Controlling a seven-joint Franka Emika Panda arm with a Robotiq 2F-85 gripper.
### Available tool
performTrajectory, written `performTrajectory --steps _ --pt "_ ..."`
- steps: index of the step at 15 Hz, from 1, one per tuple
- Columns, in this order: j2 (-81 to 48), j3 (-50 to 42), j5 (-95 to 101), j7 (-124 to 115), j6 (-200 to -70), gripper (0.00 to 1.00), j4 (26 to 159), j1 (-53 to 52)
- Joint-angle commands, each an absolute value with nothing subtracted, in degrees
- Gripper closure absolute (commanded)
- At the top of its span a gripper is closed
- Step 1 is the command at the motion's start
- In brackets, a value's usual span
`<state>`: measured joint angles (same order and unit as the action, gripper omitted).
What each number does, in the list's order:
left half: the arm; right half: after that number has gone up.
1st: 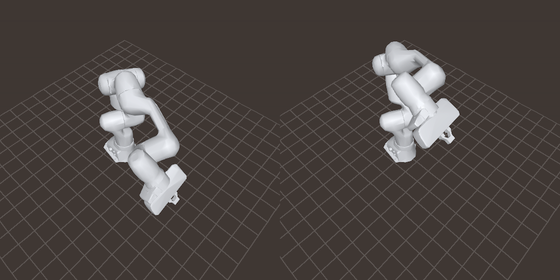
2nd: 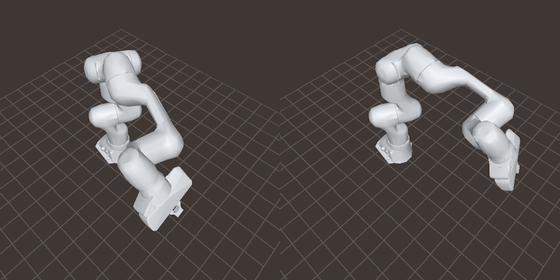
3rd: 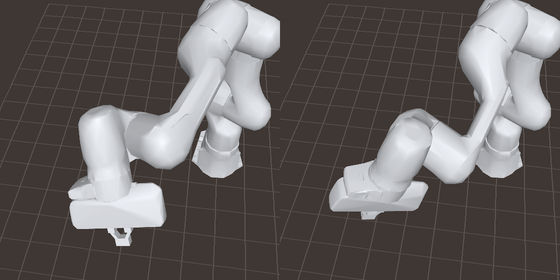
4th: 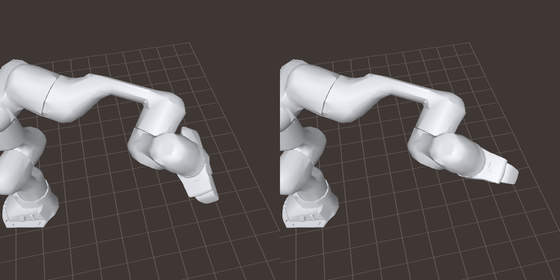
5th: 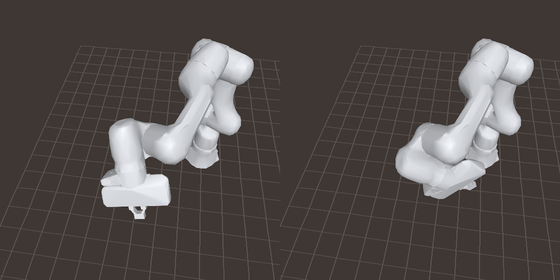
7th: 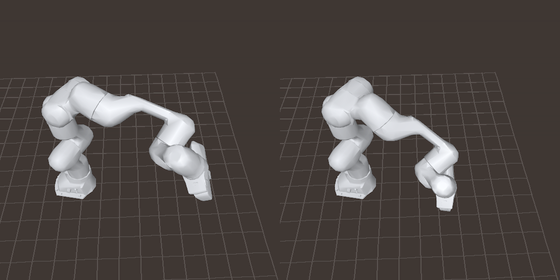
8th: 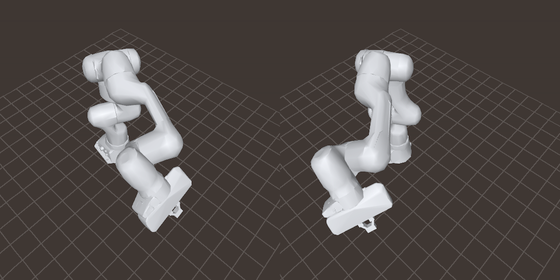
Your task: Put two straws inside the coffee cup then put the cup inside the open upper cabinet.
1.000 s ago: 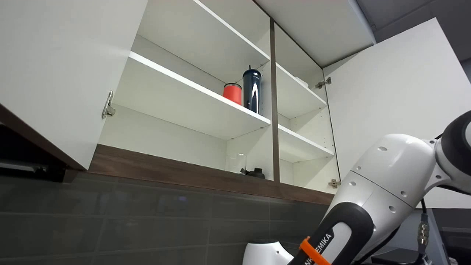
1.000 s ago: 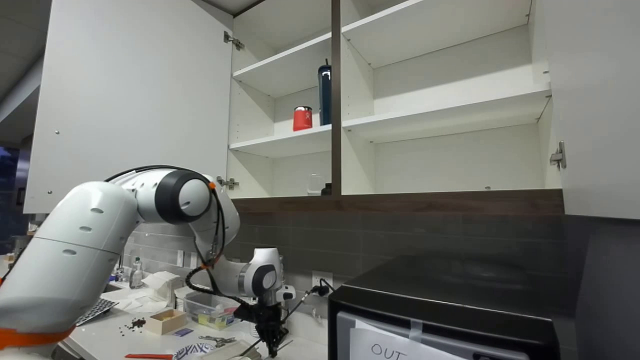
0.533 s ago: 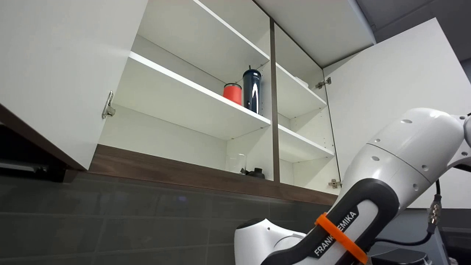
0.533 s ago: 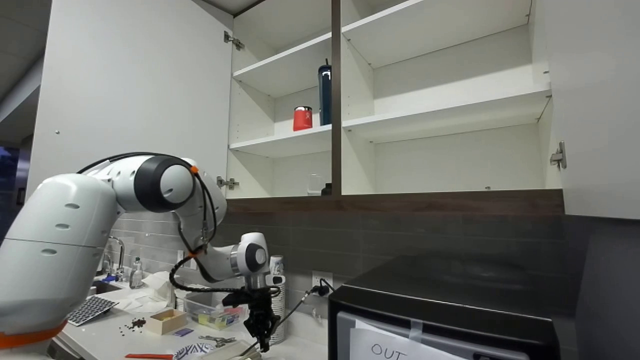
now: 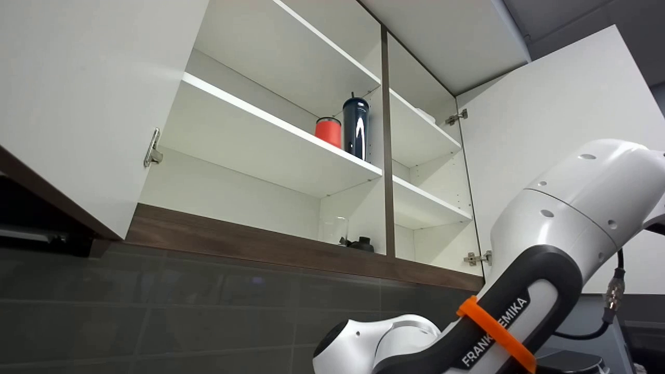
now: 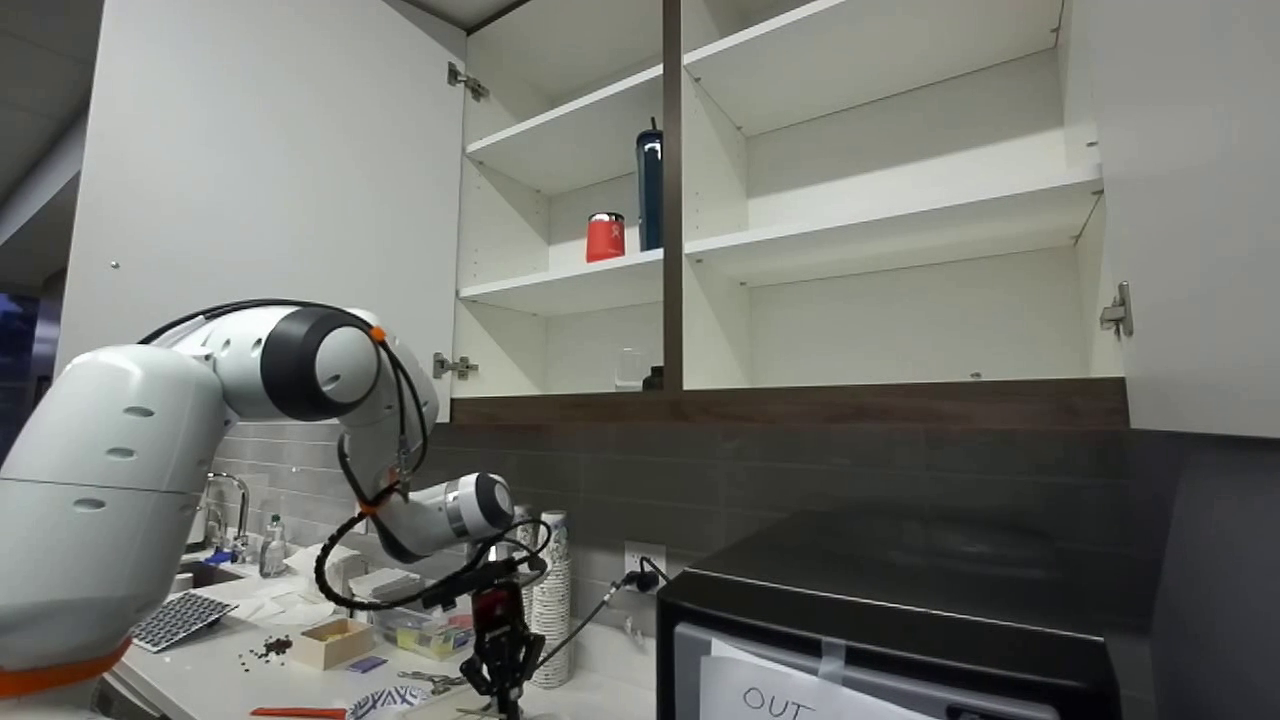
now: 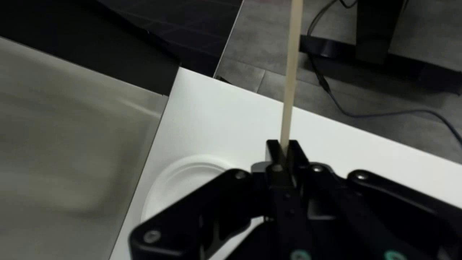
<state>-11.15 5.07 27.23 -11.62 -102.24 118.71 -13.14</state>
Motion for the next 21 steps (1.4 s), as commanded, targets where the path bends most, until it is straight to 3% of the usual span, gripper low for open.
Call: performTrajectory --steps 1,10,11,21 --pt "-13.9 6.6 30.4 -5.6 -96.0 0.98 117.3 -13.0" --pt "-21.9 9.3 38.9 4.6 -95.2 0.98 114.5 -14.5" --pt "-19.6 9.2 36.7 3.4 -96.0 0.93 116.6 -13.5" --pt "-21.2 9.7 41.8 3.3 -95.4 0.98 115.9 -15.2"
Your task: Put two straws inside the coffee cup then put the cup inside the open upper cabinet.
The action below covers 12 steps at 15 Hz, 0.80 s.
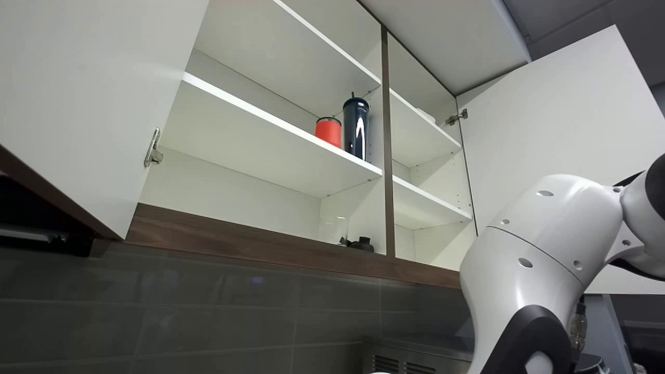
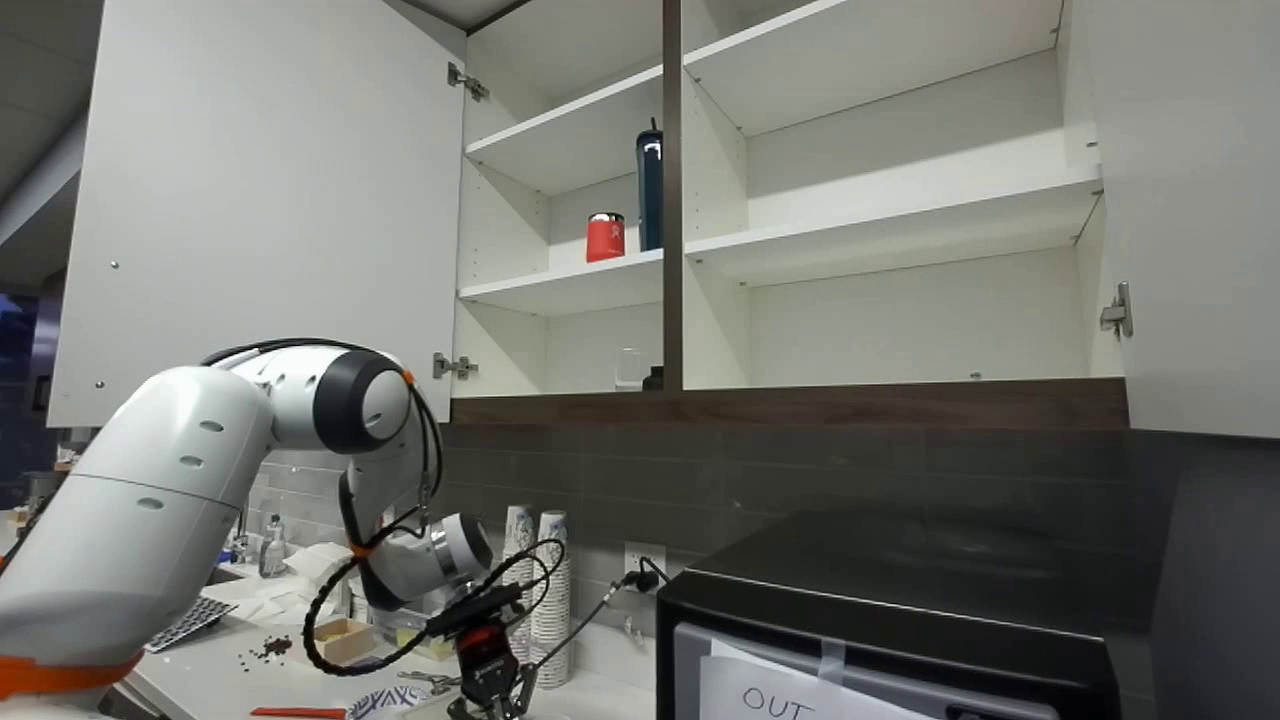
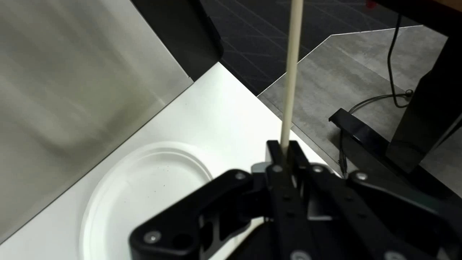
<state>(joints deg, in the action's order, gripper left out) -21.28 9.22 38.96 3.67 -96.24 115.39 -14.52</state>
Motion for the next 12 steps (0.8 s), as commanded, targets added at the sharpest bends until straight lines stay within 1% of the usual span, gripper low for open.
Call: performTrajectory --steps 1,12 --pt "-21.5 9.8 42.7 3.2 -94.7 0.98 115.8 -15.5" --pt "-25.5 11.6 48.8 9.6 -93.8 0.98 114.7 -16.1"
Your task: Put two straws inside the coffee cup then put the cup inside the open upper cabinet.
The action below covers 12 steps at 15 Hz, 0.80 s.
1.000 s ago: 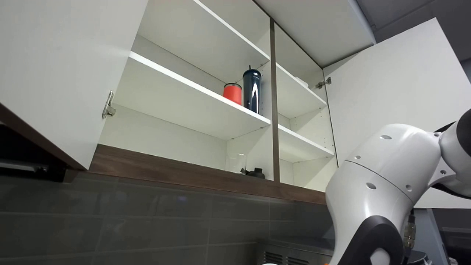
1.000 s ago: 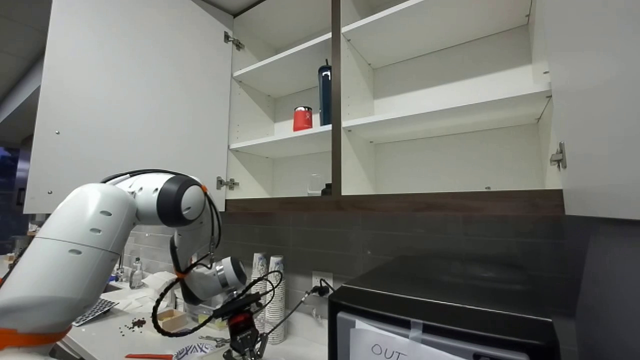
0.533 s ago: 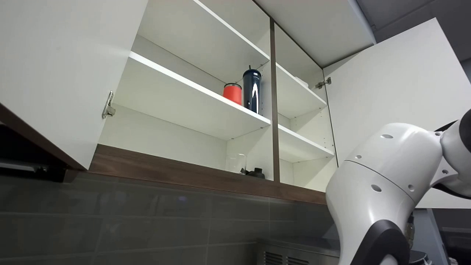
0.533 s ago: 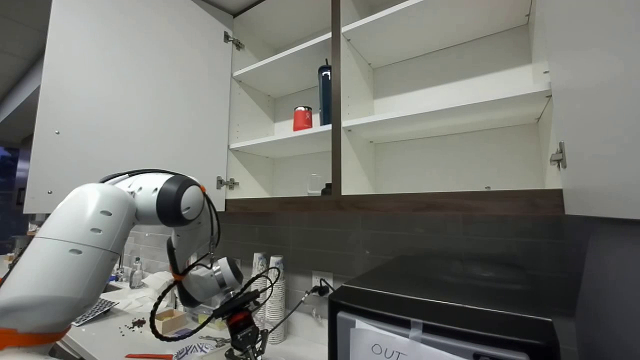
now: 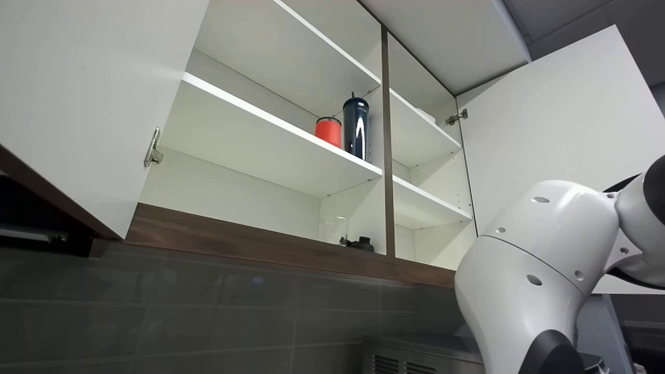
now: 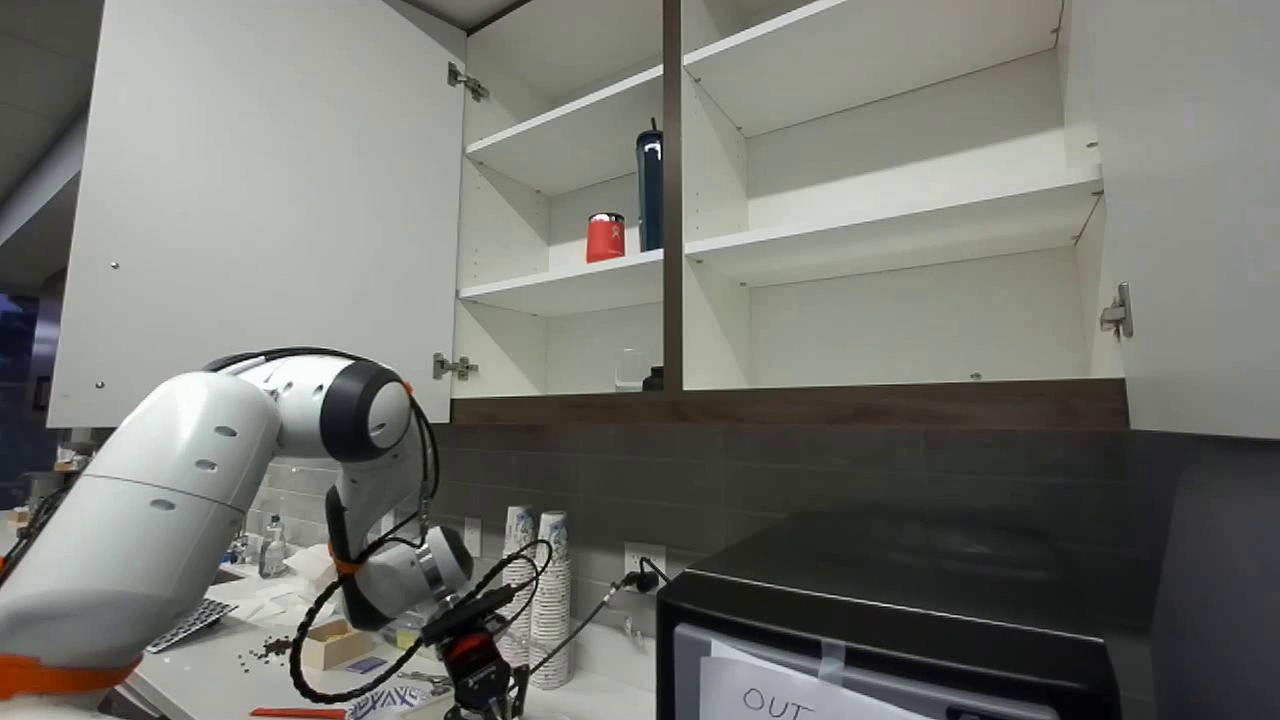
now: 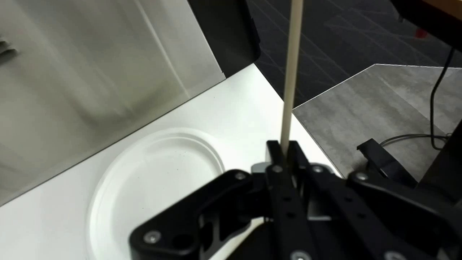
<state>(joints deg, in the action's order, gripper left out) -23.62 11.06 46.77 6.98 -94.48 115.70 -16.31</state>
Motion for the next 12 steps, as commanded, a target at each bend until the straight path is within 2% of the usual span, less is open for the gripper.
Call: performTrajectory --steps 1,5,6,7,9,12 --pt "-25.9 11.6 49.4 10.1 -93.9 0.98 114.5 -16.1" --pt "-26.7 11.8 52.0 11.1 -95.4 0.98 114.1 -15.9" --pt "-27.0 11.9 52.4 11.5 -95.5 0.90 113.9 -15.9" --pt "-27.1 11.9 52.7 11.9 -95.5 0.66 113.7 -15.9" --pt "-27.3 12.2 52.8 12.5 -95.8 0.64 113.4 -15.8" --pt "-27.0 12.2 54.1 12.3 -95.2 0.41 113.3 -16.2"
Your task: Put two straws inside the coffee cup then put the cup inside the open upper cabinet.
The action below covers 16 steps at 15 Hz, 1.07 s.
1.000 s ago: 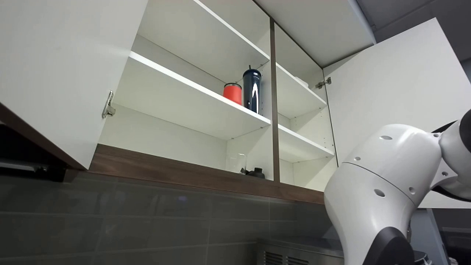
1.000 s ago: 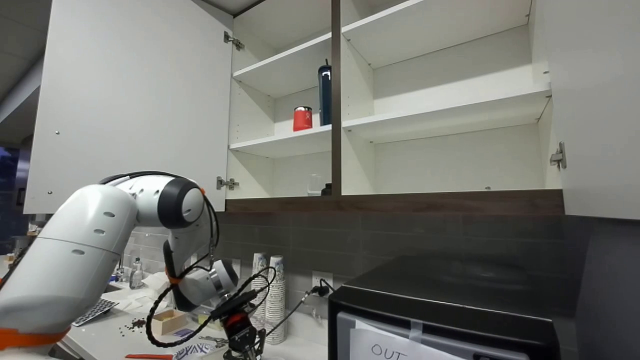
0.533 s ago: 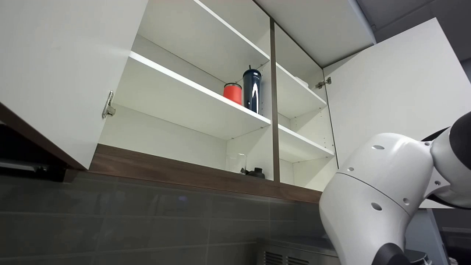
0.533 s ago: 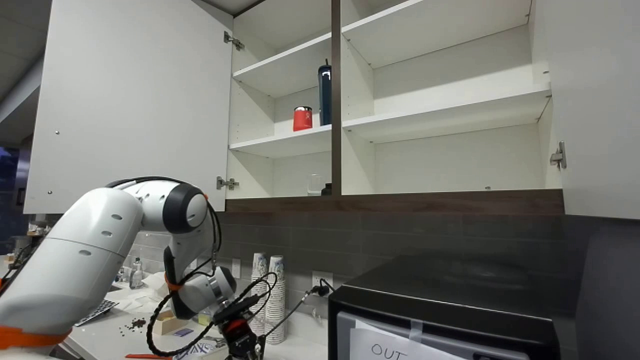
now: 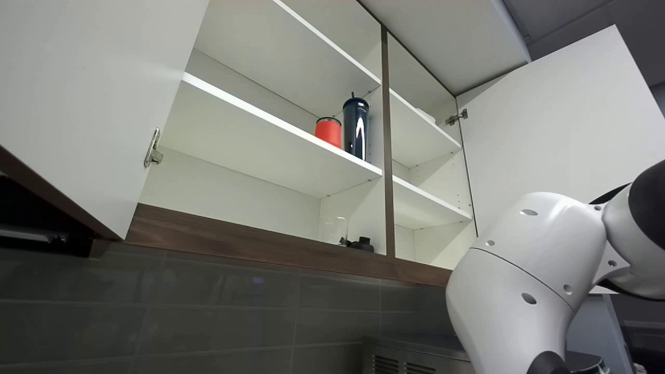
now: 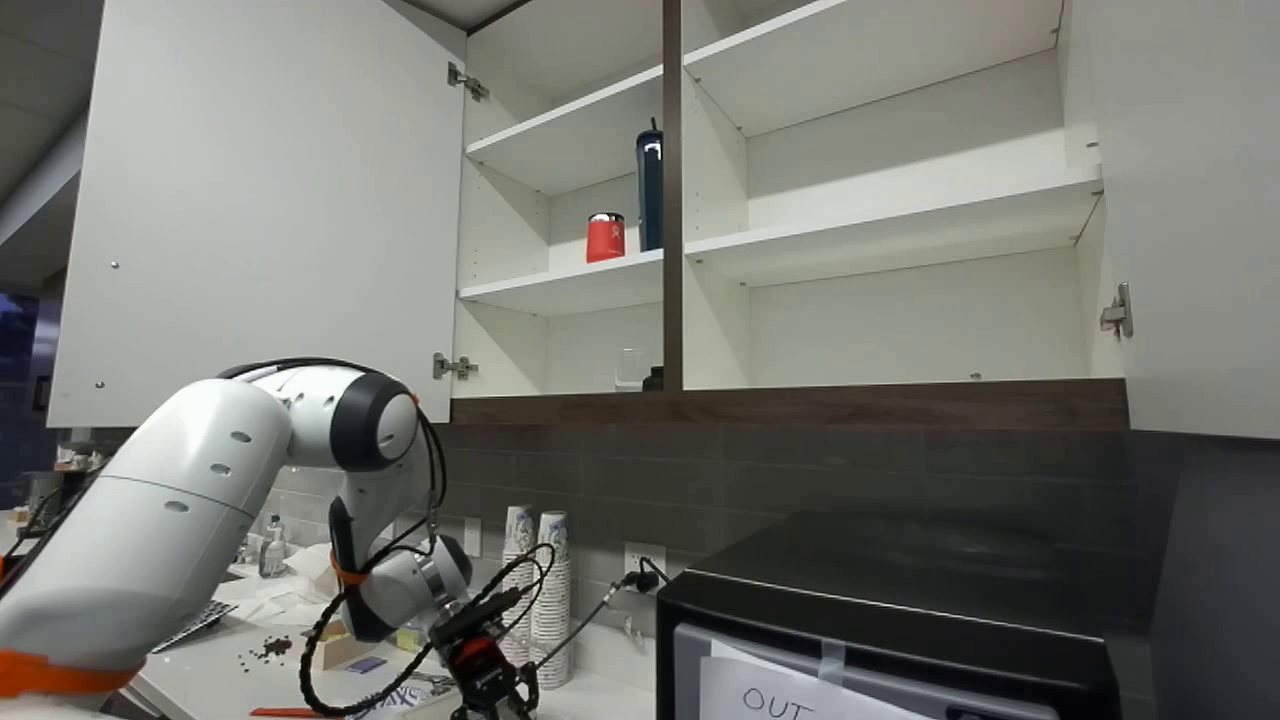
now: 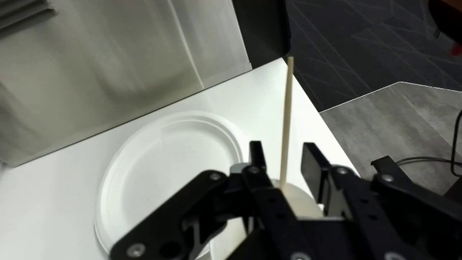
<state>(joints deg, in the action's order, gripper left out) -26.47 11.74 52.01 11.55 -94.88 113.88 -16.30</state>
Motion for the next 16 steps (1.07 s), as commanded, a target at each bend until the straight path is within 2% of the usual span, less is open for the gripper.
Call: performTrajectory --steps 1,5,6,11,16 --pt "-26.7 12.3 54.5 12.2 -95.1 0.34 113.3 -16.2" --pt "-24.4 13.0 51.8 12.0 -93.0 0.04 112.2 -15.9" --pt "-23.8 13.2 49.8 12.3 -92.6 0.01 111.7 -15.6" --pt "-20.5 13.7 37.2 13.9 -90.2 0.00 109.7 -14.1" --pt "-19.2 13.1 25.0 9.8 -94.8 0.00 110.1 -13.6"
